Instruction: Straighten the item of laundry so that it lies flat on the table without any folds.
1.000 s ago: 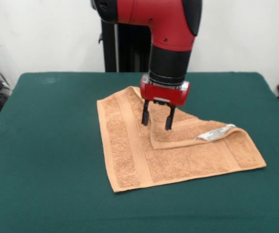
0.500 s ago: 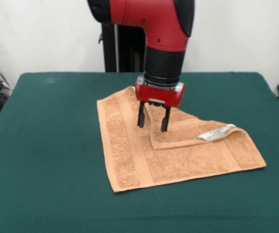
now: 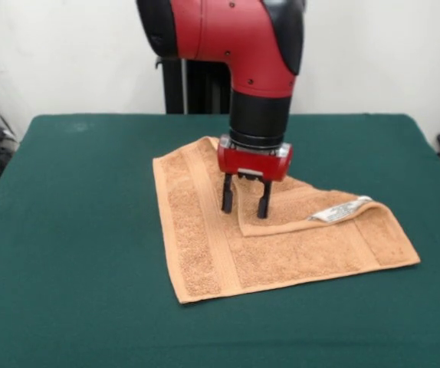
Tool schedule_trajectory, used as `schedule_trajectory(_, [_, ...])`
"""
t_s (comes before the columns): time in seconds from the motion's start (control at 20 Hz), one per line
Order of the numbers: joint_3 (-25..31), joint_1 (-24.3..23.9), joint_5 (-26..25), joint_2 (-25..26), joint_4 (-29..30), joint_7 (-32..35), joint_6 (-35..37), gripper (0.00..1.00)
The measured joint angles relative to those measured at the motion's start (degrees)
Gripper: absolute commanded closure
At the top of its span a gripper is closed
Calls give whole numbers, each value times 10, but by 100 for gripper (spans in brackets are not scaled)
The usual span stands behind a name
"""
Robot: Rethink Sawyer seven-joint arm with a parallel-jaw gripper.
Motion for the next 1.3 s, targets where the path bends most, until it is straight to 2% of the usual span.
schedule_trajectory(0.85, [-36,33,42,8,12,0,-40,0])
schedule_trajectory(0.9, [-36,33,42,8,12,0,-41,100])
schedule_trajectory(1.3, [-40,41,47,7,13,0,-44,100])
